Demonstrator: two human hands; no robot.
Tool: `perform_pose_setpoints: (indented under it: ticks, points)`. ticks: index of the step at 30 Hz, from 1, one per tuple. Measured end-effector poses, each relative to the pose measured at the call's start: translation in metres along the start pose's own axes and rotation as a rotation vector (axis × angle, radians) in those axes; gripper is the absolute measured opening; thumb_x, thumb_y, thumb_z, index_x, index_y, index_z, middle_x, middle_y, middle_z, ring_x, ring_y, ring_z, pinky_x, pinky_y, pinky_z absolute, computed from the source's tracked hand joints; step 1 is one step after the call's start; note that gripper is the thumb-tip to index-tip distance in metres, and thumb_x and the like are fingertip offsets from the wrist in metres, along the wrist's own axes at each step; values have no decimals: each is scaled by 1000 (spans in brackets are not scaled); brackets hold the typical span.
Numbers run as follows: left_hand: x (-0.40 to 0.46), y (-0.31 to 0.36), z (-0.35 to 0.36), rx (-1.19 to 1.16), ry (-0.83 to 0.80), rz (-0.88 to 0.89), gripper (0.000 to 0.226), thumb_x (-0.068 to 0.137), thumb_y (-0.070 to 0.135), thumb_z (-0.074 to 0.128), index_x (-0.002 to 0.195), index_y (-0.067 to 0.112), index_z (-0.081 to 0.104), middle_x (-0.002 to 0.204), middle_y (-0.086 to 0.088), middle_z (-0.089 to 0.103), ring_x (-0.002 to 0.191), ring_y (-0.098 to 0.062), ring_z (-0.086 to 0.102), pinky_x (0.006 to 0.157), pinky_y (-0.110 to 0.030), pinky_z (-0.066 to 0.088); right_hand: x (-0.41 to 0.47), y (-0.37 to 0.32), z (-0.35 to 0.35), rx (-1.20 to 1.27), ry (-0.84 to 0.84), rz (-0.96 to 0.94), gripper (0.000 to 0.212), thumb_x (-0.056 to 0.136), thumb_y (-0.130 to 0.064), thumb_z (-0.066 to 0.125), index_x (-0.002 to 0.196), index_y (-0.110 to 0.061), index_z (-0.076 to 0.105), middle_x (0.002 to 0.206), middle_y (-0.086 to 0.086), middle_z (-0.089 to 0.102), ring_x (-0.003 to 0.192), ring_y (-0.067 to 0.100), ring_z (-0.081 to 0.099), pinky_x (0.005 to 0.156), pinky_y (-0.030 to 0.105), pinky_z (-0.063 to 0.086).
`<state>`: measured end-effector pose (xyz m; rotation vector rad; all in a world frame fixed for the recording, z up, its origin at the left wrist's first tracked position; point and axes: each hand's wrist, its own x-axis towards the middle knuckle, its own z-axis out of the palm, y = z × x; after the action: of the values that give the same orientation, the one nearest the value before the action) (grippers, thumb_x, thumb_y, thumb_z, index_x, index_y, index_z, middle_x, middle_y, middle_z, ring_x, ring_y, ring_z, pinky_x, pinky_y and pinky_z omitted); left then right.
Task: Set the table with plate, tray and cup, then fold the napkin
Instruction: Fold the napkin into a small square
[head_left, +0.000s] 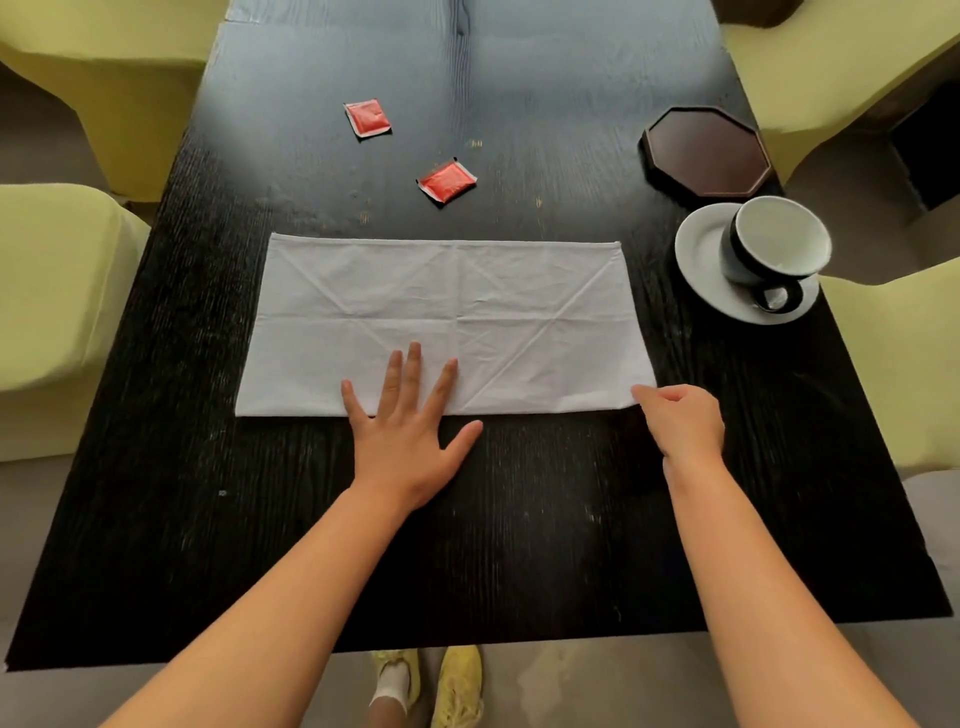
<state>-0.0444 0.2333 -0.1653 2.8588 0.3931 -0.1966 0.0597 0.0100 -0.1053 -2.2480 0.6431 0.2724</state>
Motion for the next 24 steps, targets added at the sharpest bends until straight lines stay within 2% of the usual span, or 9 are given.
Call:
perform_pose_setpoints:
  ticks: [2,5,7,13,16,18,20,22,24]
  points:
    - [4,10,0,27,9,77,75,78,72,4,140,36,-19,154,8,-20,142,-10,-18,108,-55,-18,2,0,-2,118,-13,10,27,82,-16,62,88,11,64,75,22,62,61,21,54,65,32,45]
    - [5,22,4,14,-36,85,79,78,70,1,140,27,-23,154,9,-23,139,-8,-24,110,-50,-19,1,-1,-8,265,-70,59,16,83,-8,61,97,-3,65,78,3,64,62,10,57,56,21,38]
    - [5,22,7,-1,-56,71,80,78,70,0,140,26,-24,151,10,-27,139,-8,-26,109,-49,-20,-2,-4,-10,336,-86,34,15,84,-8,61,98,-13,63,79,-3,62,63,7,57,55,19,37]
    - [9,22,-11,-236,-196,61,74,81,63,-2,146,29,-9,148,19,-22,136,0,-26,110,-43,-22,-23,-39,-2,433,-68,-178,9,84,-9,62,90,-15,65,72,-5,63,62,7,56,53,8,46]
    - [24,19,-36,-708,-194,-90,62,93,50,7,145,23,28,156,7,21,144,-8,12,117,-39,-2,-40,-60,9,393,-80,-288,6,83,-13,62,84,-18,66,75,-4,66,69,8,60,61,15,48]
    - [47,12,-59,-1110,-129,-292,56,97,48,20,127,17,55,138,-3,53,126,-15,48,107,-33,27,-54,-72,20,311,-114,-361,4,84,-18,63,83,-19,66,77,-5,67,73,7,62,65,21,47]
    - [77,5,-82,-1415,-218,-433,60,94,57,24,111,15,62,117,-5,66,104,-17,63,91,-33,43,-69,-82,34,219,-147,-441,4,85,-20,63,82,-22,64,76,-8,65,73,5,61,69,27,50]
    - [105,0,-98,-1452,-356,-446,58,90,61,34,107,13,62,104,-5,70,91,-19,69,80,-34,52,-82,-88,50,147,-170,-500,4,84,-20,63,81,-23,63,76,-6,65,73,10,61,82,41,51]
    - [127,1,-107,-1313,-446,-385,49,87,55,48,103,10,61,91,-4,69,75,-15,69,66,-28,55,-92,-89,66,91,-182,-550,3,83,-20,63,81,-21,65,76,-6,66,71,13,61,87,44,46]
